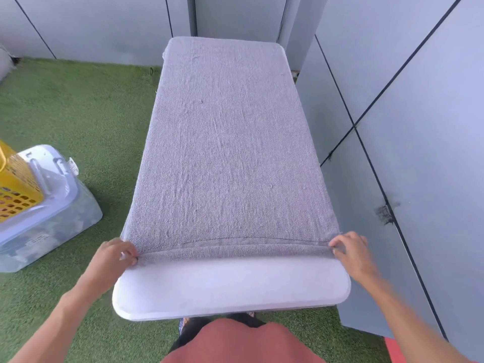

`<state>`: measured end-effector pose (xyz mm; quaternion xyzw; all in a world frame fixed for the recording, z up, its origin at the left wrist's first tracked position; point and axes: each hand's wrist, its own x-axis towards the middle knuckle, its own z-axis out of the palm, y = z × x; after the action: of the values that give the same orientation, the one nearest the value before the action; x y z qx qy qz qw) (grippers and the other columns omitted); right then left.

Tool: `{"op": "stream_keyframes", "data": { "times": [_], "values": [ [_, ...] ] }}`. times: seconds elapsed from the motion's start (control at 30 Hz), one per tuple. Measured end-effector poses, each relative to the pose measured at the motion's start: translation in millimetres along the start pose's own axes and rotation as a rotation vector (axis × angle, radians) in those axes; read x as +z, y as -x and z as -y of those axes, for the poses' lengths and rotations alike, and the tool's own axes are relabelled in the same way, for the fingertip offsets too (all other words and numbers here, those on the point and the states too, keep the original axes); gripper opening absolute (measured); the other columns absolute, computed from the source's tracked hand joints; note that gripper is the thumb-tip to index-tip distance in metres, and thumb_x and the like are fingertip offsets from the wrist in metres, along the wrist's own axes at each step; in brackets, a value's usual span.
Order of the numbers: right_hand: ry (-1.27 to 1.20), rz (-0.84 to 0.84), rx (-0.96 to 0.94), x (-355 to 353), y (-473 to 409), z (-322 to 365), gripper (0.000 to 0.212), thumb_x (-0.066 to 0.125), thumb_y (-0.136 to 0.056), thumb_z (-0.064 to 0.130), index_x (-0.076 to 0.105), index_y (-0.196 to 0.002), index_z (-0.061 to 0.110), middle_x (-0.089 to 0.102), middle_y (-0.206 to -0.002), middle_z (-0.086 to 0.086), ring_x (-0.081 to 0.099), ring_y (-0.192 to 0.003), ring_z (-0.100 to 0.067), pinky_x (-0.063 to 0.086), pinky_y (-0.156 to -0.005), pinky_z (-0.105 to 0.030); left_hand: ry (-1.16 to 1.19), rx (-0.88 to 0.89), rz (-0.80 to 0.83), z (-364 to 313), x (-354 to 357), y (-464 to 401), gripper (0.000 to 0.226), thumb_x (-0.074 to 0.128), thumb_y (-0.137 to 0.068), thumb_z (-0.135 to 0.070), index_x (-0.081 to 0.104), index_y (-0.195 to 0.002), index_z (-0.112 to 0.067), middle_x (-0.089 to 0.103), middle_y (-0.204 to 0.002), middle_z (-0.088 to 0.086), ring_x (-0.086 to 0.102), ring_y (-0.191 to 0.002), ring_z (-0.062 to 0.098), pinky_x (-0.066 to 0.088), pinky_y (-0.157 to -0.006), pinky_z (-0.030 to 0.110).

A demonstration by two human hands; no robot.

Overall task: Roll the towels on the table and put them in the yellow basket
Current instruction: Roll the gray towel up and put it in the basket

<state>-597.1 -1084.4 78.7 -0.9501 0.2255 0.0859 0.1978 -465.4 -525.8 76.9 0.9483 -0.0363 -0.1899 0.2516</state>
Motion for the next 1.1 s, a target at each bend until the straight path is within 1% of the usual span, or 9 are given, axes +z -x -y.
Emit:
{"op": "stream_keyframes", "data": {
  "times": [0.13,0.27,0.4,0.53,0.67,0.77,0.87,0.97,1.1],
  "values": [
    [0.04,-0.195,-0.052,26,30,3,0.022,0.063,-0.081,-0.009,0.067,-0.091,0.01,0.057,-0.091,-0.005,0.054,-0.091,-0.031,0.048,-0.081,-0.046,-0.253,0.178,-0.303,-5,29,27,0.016,0.072,-0.077,0.004,0.065,-0.082,-0.01,0.055,-0.085,0.002,0.048,-0.08,0.024,0.045,-0.059,0.037],
    [0.114,-0.182,-0.106,41,47,1,0.042,0.066,-0.079,-0.004,0.061,-0.12,0.002,0.056,-0.116,-0.008,0.044,-0.115,-0.028,0.037,-0.102,-0.042,-0.289,0.225,-0.354,-2,62,52,0.041,0.073,-0.072,0.005,0.057,-0.109,-0.002,0.054,-0.105,0.014,0.052,-0.096,0.035,0.056,-0.065,0.048],
    [0.103,-0.165,-0.099,37,31,3,0.037,0.067,-0.076,-0.009,0.065,-0.112,0.0,0.057,-0.112,-0.01,0.047,-0.109,-0.032,0.037,-0.098,-0.039,-0.251,0.156,-0.3,10,68,31,0.051,0.066,-0.071,0.015,0.049,-0.114,-0.007,0.047,-0.112,0.016,0.051,-0.093,0.039,0.054,-0.051,0.049],
    [0.136,-0.138,-0.054,29,14,11,0.032,0.061,-0.078,-0.011,0.067,-0.106,0.003,0.061,-0.105,-0.01,0.05,-0.101,-0.032,0.045,-0.092,-0.044,-0.297,0.156,-0.225,14,56,6,0.045,0.064,-0.069,0.021,0.051,-0.1,-0.01,0.05,-0.096,0.006,0.052,-0.081,0.032,0.051,-0.05,0.046],
    [0.143,-0.01,-0.077,20,14,-5,0.031,0.055,-0.083,-0.011,0.068,-0.107,0.003,0.066,-0.103,-0.008,0.053,-0.1,-0.03,0.045,-0.088,-0.04,-0.201,0.142,-0.175,1,33,17,0.026,0.062,-0.083,0.007,0.065,-0.103,-0.008,0.063,-0.097,0.004,0.06,-0.084,0.029,0.049,-0.065,0.039],
    [0.043,0.19,-0.062,-3,8,-12,0.028,0.054,-0.087,-0.005,0.07,-0.106,0.007,0.069,-0.101,-0.007,0.061,-0.096,-0.026,0.043,-0.083,-0.032,-0.013,0.069,0.033,6,10,16,0.028,0.069,-0.085,-0.005,0.069,-0.11,-0.017,0.069,-0.102,0.0,0.064,-0.089,0.017,0.049,-0.08,0.031],
    [-0.119,0.305,0.069,-19,-4,-2,0.023,0.063,-0.085,0.001,0.067,-0.102,0.015,0.068,-0.097,-0.005,0.062,-0.089,-0.018,0.042,-0.071,-0.022,0.063,0.015,0.192,7,-12,2,0.035,0.078,-0.077,-0.011,0.063,-0.104,-0.027,0.072,-0.088,-0.007,0.067,-0.083,0.009,0.052,-0.078,0.028],
    [-0.219,0.157,0.133,-18,-13,9,0.023,0.071,-0.077,0.0,0.062,-0.087,0.018,0.066,-0.091,-0.009,0.062,-0.083,-0.022,0.038,-0.065,-0.021,0.087,0.008,0.106,1,-17,-13,0.03,0.08,-0.073,-0.006,0.061,-0.085,-0.027,0.069,-0.079,-0.005,0.067,-0.077,0.015,0.052,-0.069,0.031],
    [0.037,-0.151,0.038,3,0,15,0.022,0.072,-0.076,0.001,0.065,-0.078,0.022,0.054,-0.088,0.0,0.048,-0.093,-0.026,0.034,-0.084,-0.031,-0.127,0.168,-0.143,-3,5,-13,0.02,0.074,-0.075,0.003,0.068,-0.072,-0.016,0.059,-0.079,0.0,0.05,-0.073,0.023,0.04,-0.064,0.034]
  ]
}}
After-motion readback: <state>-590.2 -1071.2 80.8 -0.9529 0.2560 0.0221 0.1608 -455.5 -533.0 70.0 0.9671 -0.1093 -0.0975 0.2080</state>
